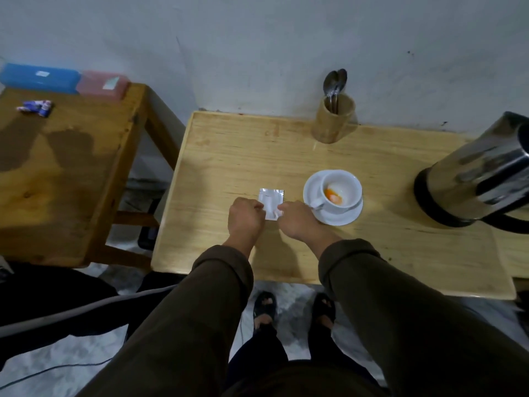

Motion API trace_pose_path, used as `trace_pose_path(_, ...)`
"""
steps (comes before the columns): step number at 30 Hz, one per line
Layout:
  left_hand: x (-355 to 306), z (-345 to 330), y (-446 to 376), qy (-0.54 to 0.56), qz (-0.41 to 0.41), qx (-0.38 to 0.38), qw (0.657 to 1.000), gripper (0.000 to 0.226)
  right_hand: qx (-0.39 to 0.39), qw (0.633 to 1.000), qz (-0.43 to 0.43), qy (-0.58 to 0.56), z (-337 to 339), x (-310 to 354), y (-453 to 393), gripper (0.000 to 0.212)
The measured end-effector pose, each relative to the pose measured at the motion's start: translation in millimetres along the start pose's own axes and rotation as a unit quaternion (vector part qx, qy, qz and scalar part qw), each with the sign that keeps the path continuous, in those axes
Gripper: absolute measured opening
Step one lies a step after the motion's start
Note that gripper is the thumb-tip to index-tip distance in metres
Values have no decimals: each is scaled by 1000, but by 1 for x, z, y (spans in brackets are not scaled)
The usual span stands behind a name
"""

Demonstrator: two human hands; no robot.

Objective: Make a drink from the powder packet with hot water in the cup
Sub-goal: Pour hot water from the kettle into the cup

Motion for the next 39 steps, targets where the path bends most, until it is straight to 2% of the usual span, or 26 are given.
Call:
trace_pose_path(3, -7, 3, 7, -12, -14, -12, 1000, 31, -19, 997, -17, -66, 10, 1, 7, 40)
trace_pose_path(6, -13, -1, 17, -3, -27, -11, 1000, 36, -76, 989, 12, -125, 31, 4, 18, 39)
trace_pose_path(12, -31, -27, 49, -6, -8, 2, 1000, 39, -199, 965, 91, -145, 84, -3, 47, 33)
trace_pose_path(15, -44, -57, 68, -40, -10, 28, 999, 37, -267, 949, 116, -122, 116, -23, 65, 32)
trace_pose_path(20, -69, -125, 105, -199, -30, 102, 974, 53, -362, 922, 122, -65, 175, -83, 105, 32)
trace_pose_path(23, -79, -156, 122, -263, -20, 93, 960, 57, -429, 898, 97, -24, 206, -131, 133, 32)
trace_pose_path(28, -83, -179, 131, -279, 30, 69, 957, 58, -522, 851, 30, 50, 245, -202, 172, 25)
trace_pose_path(33, -91, -183, 136, -293, 41, 47, 954, 56, -544, 837, -28, 56, 259, -257, 191, 41)
trace_pose_path(39, -93, -180, 137, -256, 35, 12, 966, 48, -514, 852, -69, -73, 258, -301, 188, 61)
Point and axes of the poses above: each hand's wrist, its own y-axis away from the middle knuckle, its own z-axis out of the back of the hand, x = y × z, the point moved 7 cm from there along -y, towards the middle knuckle, and after that the axes turned 5 degrees about z, right-handed, at the moved point
